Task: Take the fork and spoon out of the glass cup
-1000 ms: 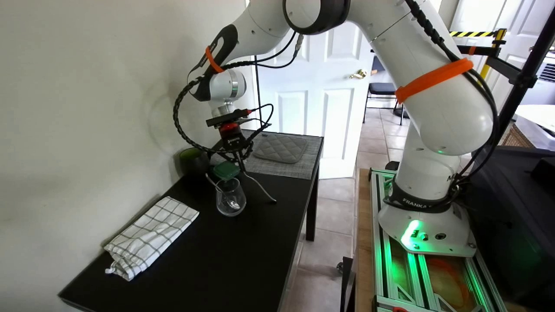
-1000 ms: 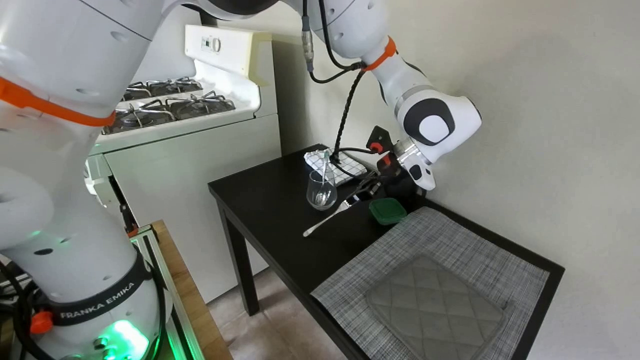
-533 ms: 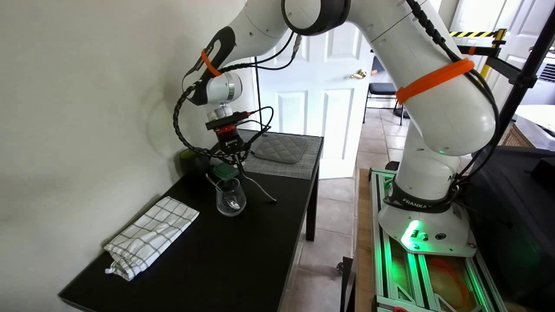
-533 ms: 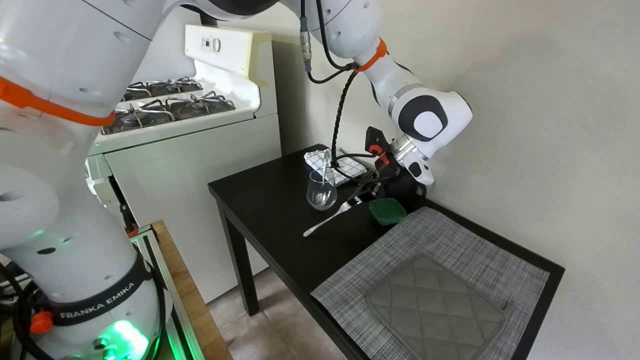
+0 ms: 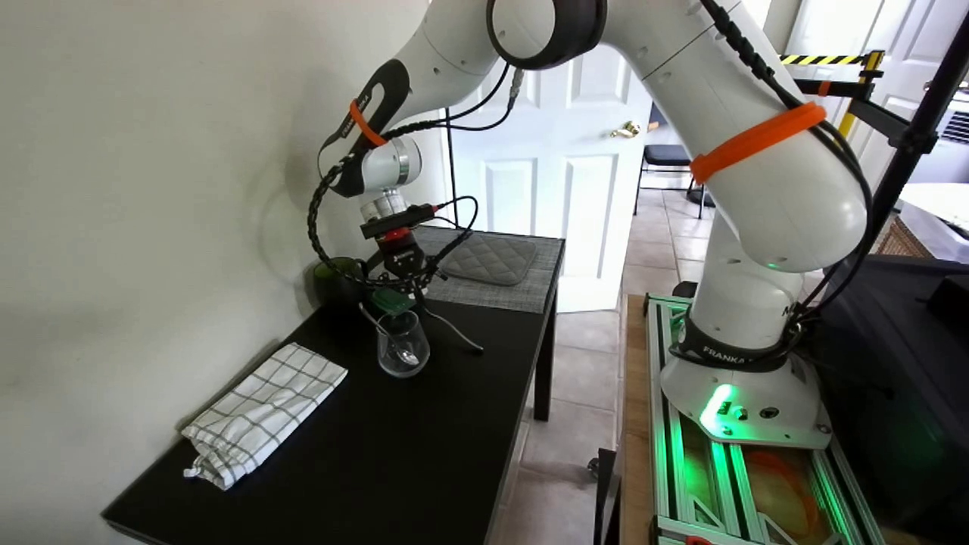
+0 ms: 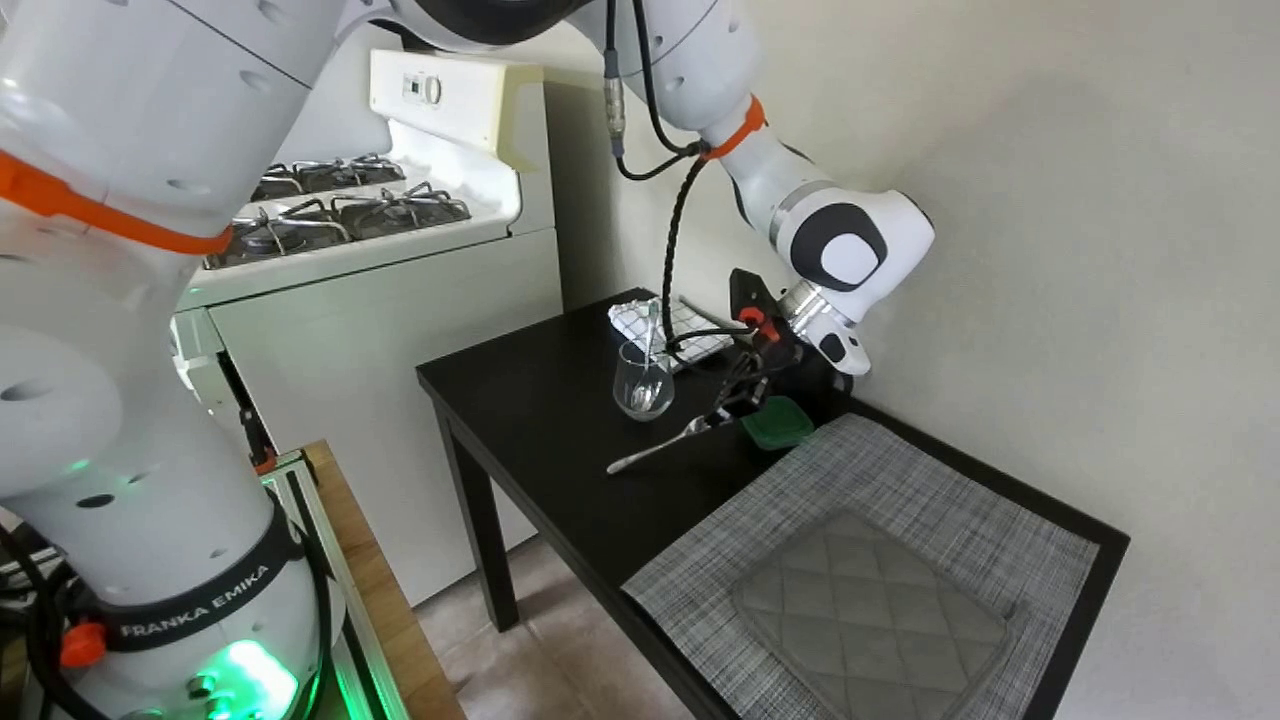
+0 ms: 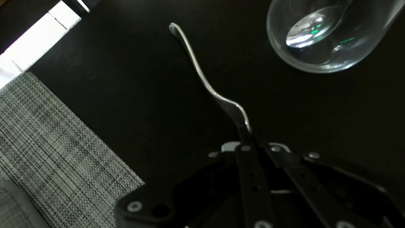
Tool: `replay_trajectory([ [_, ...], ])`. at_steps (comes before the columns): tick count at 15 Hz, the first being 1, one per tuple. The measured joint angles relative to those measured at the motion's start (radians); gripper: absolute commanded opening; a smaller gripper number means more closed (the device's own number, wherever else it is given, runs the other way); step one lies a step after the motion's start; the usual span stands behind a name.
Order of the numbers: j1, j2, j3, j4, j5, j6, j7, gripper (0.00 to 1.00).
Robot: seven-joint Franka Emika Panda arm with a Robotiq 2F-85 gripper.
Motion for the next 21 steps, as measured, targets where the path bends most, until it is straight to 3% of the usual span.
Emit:
replay_trajectory([
  [12, 0.004, 0.032, 0.0, -0.001, -0.038, 0.065, -0.022, 0.01],
  [13, 0.005, 0.033, 0.0, -0.002, -0.04, 0.065, -0.025, 0.12],
  [17, 0.015, 0.036, 0.0, -0.011, -0.048, 0.09, -0.032, 0.26],
  [18, 0.017, 0.038, 0.0, -0.015, -0.048, 0.099, -0.033, 0.22],
  [20, 0.018, 0.044, 0.0, -0.018, -0.049, 0.112, -0.035, 0.51],
  [21, 0.018, 0.044, 0.0, -0.018, -0.049, 0.113, -0.035, 0.56],
])
